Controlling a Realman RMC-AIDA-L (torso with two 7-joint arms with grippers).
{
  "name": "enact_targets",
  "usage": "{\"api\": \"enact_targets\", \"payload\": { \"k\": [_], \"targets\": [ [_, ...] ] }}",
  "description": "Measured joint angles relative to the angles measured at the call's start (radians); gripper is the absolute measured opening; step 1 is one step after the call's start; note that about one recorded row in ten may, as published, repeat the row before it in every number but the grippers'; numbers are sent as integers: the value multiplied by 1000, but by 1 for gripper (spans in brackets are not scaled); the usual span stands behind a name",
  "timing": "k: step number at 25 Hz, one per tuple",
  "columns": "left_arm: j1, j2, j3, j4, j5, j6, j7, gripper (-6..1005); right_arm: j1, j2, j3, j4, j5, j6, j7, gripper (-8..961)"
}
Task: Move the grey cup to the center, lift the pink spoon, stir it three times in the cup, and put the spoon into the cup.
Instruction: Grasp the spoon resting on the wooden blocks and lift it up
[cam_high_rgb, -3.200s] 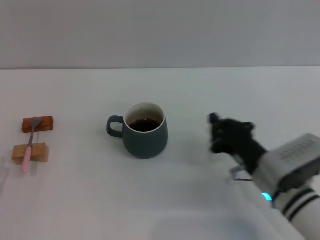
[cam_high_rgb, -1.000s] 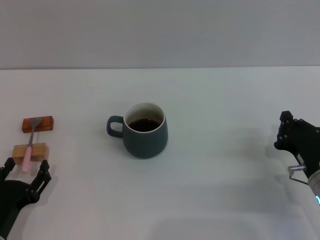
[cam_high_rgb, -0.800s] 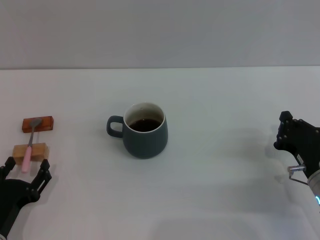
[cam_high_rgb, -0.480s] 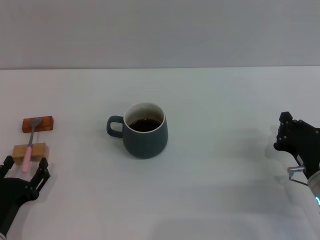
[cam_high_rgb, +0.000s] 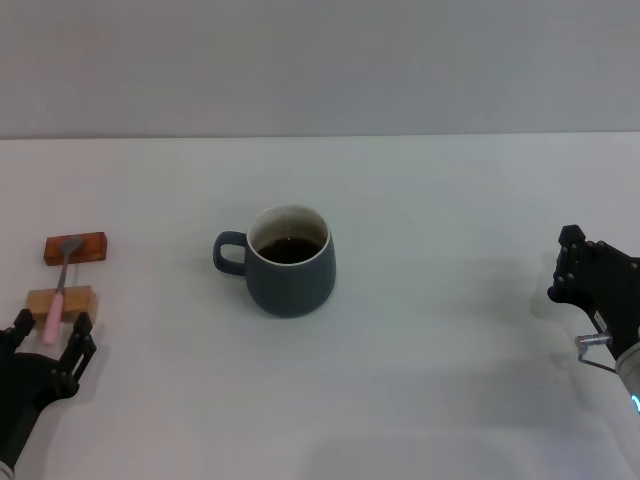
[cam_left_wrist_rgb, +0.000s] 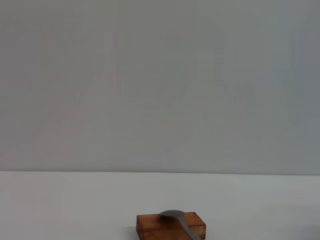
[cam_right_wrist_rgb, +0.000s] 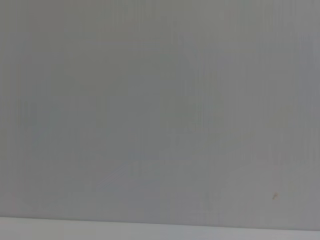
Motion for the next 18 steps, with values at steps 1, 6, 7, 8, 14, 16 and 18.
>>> {"api": "enact_targets", "payload": {
  "k": [1,6,7,8,14,16,18],
  "targets": [
    [0,0,0,0,0,0,0,780,0,0,0,0,0,0,0,0],
    [-3,0,0,-1,0,-5,0,715,0,0,0,0,-1,0,0,0],
    [-3,0,-1,-2,0,-6,0,703,-1,0,0,0,-1,0,0,0],
    [-3,0,-1,-2,0,-6,0,690,-1,0,0,0,-1,0,0,0],
    [-3,1,-4,-5,-3,-13,0,680,-3,0,0,-1,-1,0,0,0],
    [-3,1,-4,-6,-3,-15,0,663,-3,0,0,-1,-1,0,0,0],
    [-3,1,-4,-6,-3,-15,0,628,-4,0,0,-2,-1,0,0,0]
  ]
}}
